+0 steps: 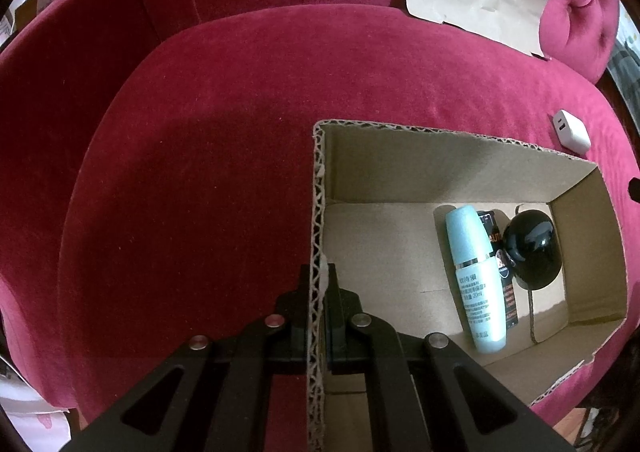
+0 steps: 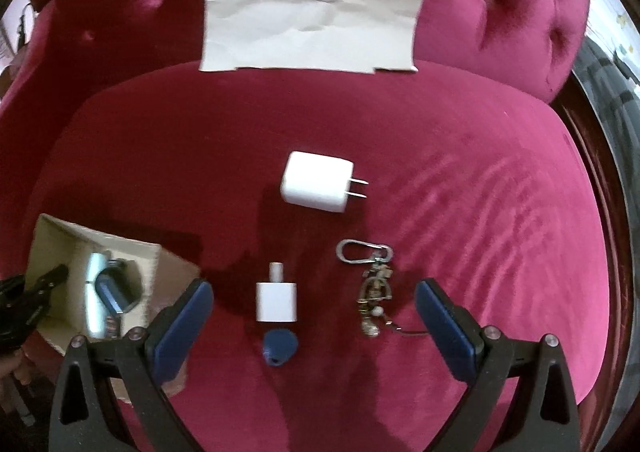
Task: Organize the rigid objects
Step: 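Move the right gripper to the metal keychain on the seat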
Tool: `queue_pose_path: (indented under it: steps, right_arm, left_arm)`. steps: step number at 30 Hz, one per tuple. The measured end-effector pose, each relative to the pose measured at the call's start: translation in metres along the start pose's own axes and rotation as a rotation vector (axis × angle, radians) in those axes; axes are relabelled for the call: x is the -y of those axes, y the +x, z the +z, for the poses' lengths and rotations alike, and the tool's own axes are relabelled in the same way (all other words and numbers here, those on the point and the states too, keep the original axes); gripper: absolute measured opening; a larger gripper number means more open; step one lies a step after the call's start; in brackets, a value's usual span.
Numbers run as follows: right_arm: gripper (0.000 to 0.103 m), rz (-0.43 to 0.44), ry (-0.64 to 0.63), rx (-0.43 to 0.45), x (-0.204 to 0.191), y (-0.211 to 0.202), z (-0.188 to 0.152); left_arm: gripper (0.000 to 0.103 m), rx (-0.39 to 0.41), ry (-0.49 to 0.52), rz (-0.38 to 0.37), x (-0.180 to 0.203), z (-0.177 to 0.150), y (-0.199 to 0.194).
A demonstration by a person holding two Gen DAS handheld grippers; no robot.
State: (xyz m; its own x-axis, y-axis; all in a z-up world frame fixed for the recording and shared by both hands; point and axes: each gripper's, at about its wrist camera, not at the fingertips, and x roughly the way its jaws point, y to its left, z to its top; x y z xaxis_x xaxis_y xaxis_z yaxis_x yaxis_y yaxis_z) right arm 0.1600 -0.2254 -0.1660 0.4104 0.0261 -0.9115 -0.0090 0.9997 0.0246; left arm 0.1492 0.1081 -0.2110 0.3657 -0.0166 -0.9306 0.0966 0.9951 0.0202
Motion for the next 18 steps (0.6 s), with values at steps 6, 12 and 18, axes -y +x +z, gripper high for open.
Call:
queue_pose_path:
  steps: [6,12,18]
  right_arm:
    - [0.103,-0.021,0.033,-0.030,0.021,0.022,-0.002]
    - [0.103,-0.040,0.069,-0.073,0.040,0.047,-0.003]
    - [0.103,-0.045,0.093,-0.099,0.051,0.067,0.002]
  left_arm:
    - [0.004,-0.004,-0.001,-0.001,0.001,0.002,0.001]
    - [0.004,-0.005,0.001,-0.001,0.001,0.003,0.002]
    - [0.003,-0.005,0.003,-0.001,0.000,0.003,0.002]
